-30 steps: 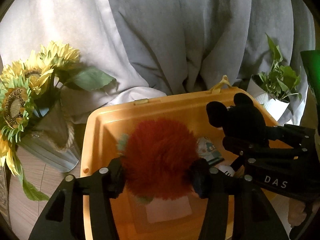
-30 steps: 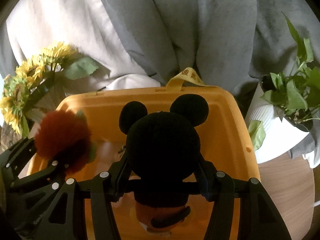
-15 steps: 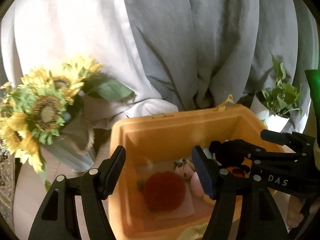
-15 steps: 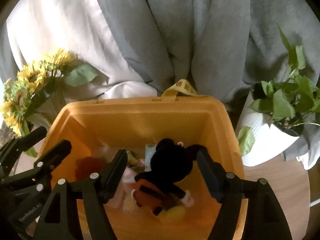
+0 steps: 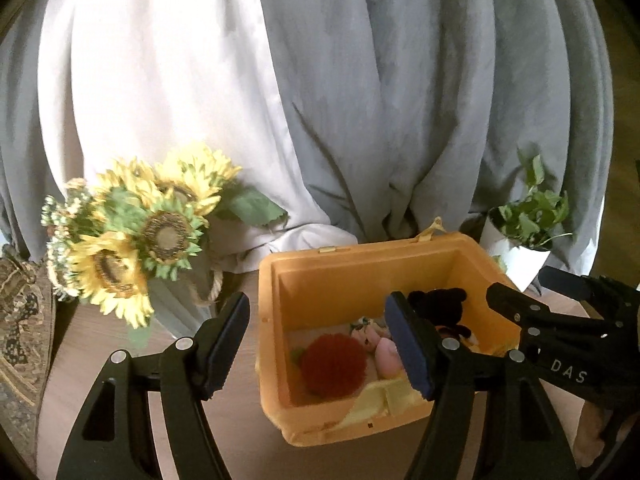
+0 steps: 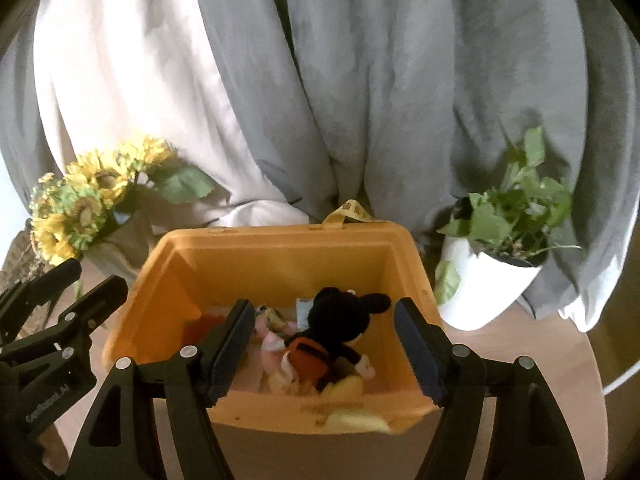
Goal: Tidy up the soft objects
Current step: 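Open both tools to drop the pompom and Mickey plush into the crate, then withdraw both tools from the crate and lower the right tool toward the green frog plush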
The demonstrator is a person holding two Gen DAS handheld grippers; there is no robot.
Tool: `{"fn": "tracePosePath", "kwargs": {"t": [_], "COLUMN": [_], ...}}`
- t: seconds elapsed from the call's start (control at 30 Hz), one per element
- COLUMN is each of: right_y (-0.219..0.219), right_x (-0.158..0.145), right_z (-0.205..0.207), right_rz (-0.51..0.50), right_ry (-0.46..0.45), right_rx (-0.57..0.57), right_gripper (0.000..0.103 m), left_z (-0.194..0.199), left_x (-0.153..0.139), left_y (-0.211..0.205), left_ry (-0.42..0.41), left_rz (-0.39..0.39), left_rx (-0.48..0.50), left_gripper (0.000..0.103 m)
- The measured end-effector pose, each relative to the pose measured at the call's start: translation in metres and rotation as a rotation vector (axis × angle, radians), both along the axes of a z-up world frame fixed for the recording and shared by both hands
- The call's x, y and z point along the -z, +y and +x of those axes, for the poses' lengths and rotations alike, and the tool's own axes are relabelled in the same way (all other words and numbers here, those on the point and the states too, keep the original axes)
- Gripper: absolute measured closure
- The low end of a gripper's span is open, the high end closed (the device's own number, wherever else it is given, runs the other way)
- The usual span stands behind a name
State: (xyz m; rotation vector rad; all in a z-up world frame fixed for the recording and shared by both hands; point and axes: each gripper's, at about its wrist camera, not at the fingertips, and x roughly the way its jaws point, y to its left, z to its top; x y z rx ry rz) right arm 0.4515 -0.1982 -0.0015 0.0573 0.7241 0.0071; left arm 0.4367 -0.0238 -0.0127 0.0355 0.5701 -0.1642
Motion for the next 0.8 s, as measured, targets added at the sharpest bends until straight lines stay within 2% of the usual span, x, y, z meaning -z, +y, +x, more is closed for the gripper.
{"fn": "tracePosePath", "kwargs": {"t": [0.4,0.8], "right_y": [0.011,0.029], "right_x": [-0.028,-0.042], "right_z": [-0.073,-0.138], "right_rz": [0.014,-0.021], "right_ry": [-0.088,-0.163], "right_rx": [0.058,0.074], "right_gripper": [0.03,0.03], "left_z": [-0.068,-0.121], "left_x": [-0.027,-0.028], "left_y": [0.015,0.032], "left_ry": [-0.083,-0.09], "left_rz": [-0.013,-0.023], "left_rx": [0.035,0.024], "left_gripper": [0.03,0.029]}}
